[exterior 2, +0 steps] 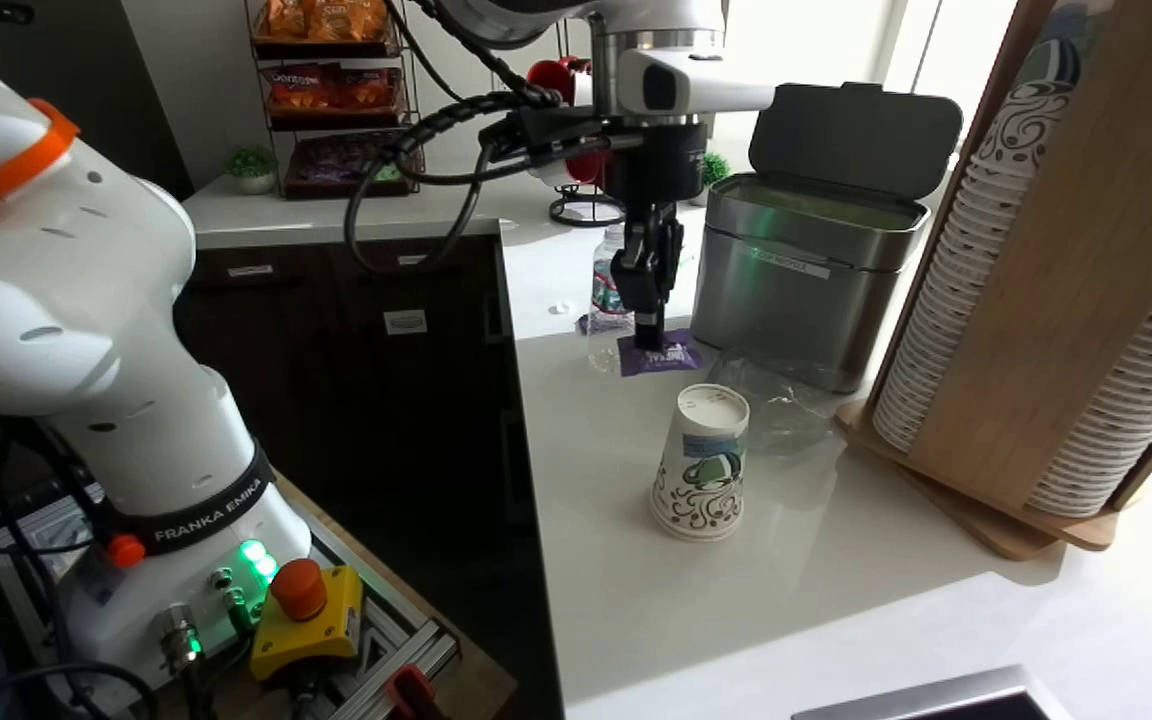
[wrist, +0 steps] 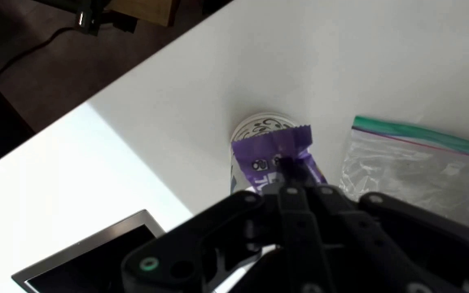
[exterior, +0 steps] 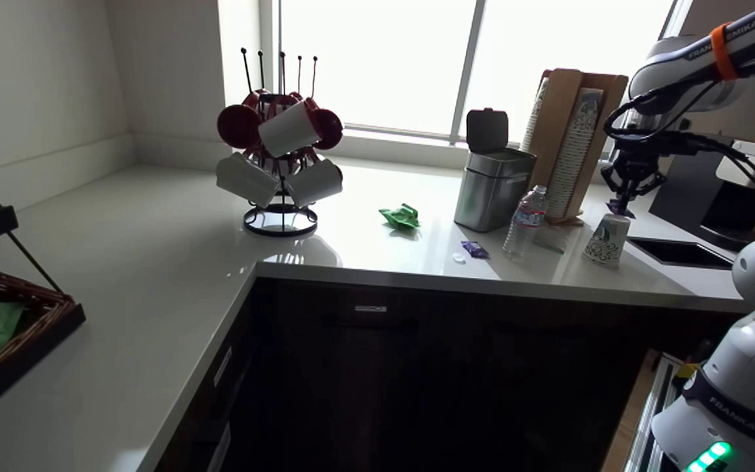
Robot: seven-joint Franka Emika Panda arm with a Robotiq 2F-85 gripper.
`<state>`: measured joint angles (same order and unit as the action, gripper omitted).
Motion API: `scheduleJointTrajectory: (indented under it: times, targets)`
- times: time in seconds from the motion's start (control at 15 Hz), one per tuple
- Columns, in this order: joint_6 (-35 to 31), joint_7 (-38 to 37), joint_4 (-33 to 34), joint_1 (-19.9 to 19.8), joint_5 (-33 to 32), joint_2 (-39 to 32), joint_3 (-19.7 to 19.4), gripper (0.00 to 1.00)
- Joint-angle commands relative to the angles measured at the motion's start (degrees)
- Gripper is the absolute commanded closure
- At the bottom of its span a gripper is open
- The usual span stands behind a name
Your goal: Place the object on top of the container
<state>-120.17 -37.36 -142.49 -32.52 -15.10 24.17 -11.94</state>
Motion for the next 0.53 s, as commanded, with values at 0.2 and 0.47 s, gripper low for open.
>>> scheduleJointTrajectory:
  times: [0.2, 0.47]
  targets:
    - [-1.1, -2.2, 4.2, -0.7, -0.7, -4.8, -3.0, 1.00]
    - [-2.9, -3.4, 5.3, -0.3, -0.6, -6.8, -3.9, 1.00]
